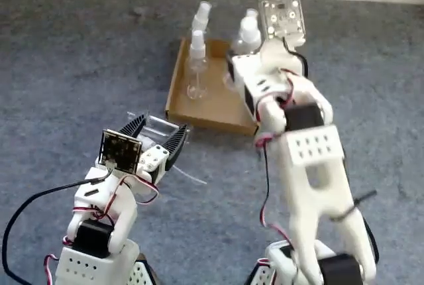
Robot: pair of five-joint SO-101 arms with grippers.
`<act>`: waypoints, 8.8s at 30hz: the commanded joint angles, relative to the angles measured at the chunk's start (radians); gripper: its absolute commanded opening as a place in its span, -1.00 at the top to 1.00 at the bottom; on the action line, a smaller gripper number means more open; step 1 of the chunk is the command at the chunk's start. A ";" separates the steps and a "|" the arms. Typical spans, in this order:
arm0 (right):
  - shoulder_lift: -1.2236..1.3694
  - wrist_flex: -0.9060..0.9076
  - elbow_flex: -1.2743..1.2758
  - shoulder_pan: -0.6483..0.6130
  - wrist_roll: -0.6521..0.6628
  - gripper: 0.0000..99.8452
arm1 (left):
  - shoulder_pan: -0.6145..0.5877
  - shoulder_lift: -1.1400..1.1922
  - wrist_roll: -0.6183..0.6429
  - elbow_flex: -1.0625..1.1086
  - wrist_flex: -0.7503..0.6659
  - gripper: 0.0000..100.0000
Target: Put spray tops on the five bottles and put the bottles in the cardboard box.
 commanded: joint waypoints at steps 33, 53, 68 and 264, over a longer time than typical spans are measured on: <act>0.395 -0.599 0.220 0.047 0.069 0.99 | -0.002 0.001 0.000 -0.002 -0.026 0.57; 0.389 -0.593 0.217 0.024 0.066 0.49 | -0.001 0.001 -0.002 -0.002 -0.026 0.57; 0.387 -0.430 0.076 0.021 0.063 0.48 | -0.001 0.001 -0.002 -0.002 -0.026 0.57; 0.045 0.189 0.527 0.671 0.592 0.99 | -0.430 1.489 0.064 -0.725 0.494 0.66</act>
